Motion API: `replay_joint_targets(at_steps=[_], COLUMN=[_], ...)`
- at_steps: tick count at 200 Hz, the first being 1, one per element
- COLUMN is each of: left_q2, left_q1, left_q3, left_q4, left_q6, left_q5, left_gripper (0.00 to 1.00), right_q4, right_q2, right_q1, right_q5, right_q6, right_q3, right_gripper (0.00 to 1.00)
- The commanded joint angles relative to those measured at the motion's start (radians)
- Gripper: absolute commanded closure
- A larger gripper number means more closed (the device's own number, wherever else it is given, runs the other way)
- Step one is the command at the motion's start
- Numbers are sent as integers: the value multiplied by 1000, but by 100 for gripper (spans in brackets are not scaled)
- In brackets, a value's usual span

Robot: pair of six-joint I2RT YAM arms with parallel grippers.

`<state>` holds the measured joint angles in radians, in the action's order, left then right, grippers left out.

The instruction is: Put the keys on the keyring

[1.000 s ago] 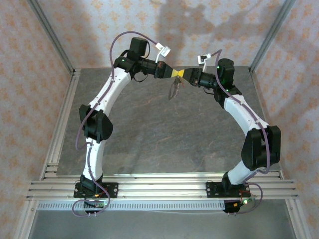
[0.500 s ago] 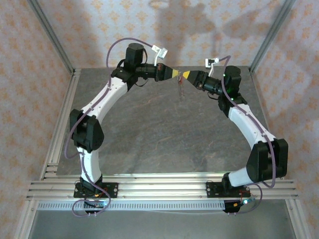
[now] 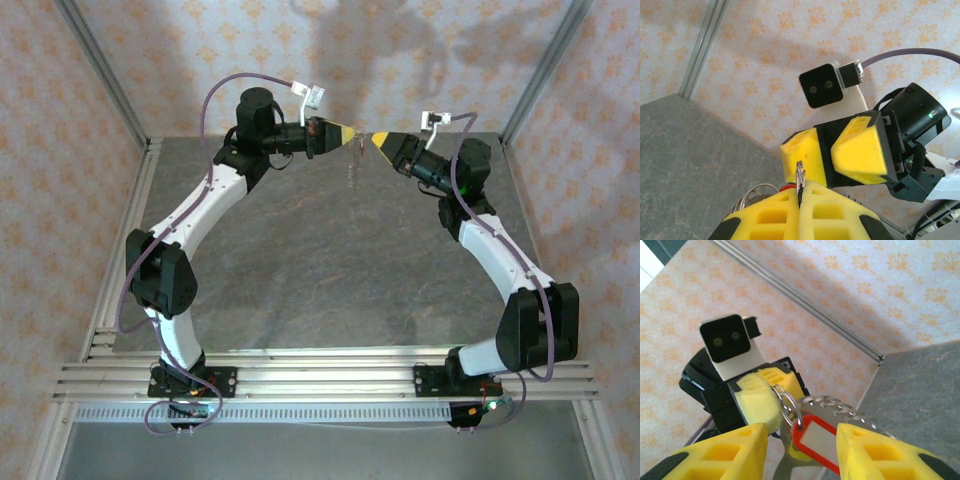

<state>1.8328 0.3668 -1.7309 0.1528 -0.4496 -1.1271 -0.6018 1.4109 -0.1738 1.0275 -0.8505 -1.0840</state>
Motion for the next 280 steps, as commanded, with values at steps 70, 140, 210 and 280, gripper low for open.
replay_joint_targets(at_steps=[70,140,210,280], left_q2=[-53,-53,-88,-110], left_q1=[15,20,18,12], left_q3=[2,0,52,79], left_q4=[83,79,176,255], left_q6=[-26,-24,-68,-118], left_q5=[6,15,92,134], left_gripper=[100,100,100,100], right_q4=[-95,-95,-45,-62], right_q2=[48,50,7,3], right_q1=[-42,-56,-50,-38], right_q5=[-11,2,-2,9], right_q6=[-27,-19,43,37], right_q3=[-65,-68,21,72], right_gripper=[59,87,100,100])
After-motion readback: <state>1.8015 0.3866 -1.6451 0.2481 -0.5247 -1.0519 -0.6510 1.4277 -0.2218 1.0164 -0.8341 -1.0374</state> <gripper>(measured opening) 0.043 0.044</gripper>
